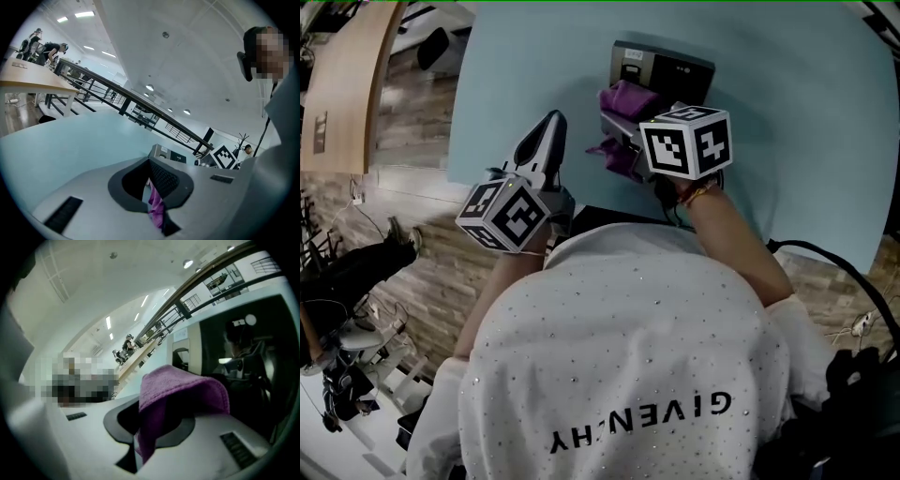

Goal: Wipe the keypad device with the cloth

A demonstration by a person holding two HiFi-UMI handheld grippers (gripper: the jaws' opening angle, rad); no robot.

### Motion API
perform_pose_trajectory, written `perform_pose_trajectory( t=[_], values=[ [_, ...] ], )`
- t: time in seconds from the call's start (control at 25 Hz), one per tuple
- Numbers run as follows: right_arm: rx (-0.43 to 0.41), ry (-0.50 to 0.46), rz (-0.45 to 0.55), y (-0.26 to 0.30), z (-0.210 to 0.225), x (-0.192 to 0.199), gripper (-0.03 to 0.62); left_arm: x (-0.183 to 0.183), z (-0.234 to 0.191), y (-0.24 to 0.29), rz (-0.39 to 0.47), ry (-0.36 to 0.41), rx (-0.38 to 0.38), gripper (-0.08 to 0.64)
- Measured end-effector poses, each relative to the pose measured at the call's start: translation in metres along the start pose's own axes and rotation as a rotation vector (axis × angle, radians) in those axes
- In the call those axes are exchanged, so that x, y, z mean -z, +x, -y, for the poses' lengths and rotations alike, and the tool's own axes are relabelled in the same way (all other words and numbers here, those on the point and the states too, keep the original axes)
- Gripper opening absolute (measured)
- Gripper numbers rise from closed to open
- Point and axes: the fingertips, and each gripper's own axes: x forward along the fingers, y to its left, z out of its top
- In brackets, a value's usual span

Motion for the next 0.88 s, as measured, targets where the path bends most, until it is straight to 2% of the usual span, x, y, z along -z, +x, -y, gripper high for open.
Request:
perform_pose_trajectory(
  t=[0.08,0.24,0.44,0.64,0.88],
  values=[
    [0.028,0.049,0.020,-0.004,0.007,0.001,0.048,-0.001,-0.006,-0.005,-0.018,-0.009,0.012,0.000],
    [0.030,0.158,0.096,-0.017,0.015,-0.003,0.046,0.001,-0.017,-0.006,-0.058,0.000,0.036,0.000],
    [0.143,0.202,0.153,-0.049,0.035,0.002,0.046,0.006,-0.019,0.012,-0.086,-0.028,0.096,0.000],
    [0.216,0.265,0.217,-0.081,0.050,0.008,0.046,0.010,-0.005,0.018,-0.118,-0.019,0.154,0.000],
    [0.318,0.311,0.275,-0.103,0.073,0.012,0.046,0.019,-0.009,0.027,-0.164,-0.020,0.195,0.000]
  ],
)
